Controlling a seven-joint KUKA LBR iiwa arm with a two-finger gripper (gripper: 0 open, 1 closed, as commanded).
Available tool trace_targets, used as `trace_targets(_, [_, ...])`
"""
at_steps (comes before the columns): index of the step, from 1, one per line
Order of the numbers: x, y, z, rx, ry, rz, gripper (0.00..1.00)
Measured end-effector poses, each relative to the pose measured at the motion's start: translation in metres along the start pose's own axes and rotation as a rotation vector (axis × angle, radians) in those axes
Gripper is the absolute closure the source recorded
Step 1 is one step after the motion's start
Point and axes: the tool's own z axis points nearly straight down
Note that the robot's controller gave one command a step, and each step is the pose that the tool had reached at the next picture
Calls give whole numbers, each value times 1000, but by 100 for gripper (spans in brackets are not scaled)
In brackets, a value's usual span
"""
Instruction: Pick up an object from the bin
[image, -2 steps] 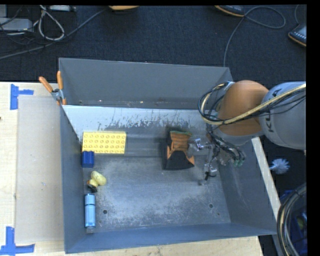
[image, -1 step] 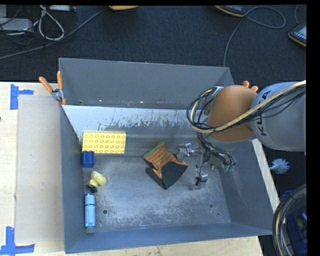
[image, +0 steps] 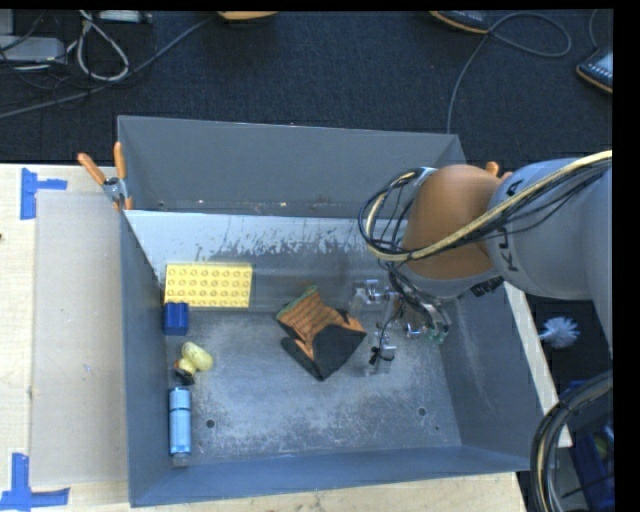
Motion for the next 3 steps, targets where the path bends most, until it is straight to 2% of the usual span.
trace_targets(1, [1,34,10,2,-2,-207,100])
trace_targets(2, [2,34,10,2,-1,-206,100])
trace_targets(3, [11,37,-49,0,6,-209,100])
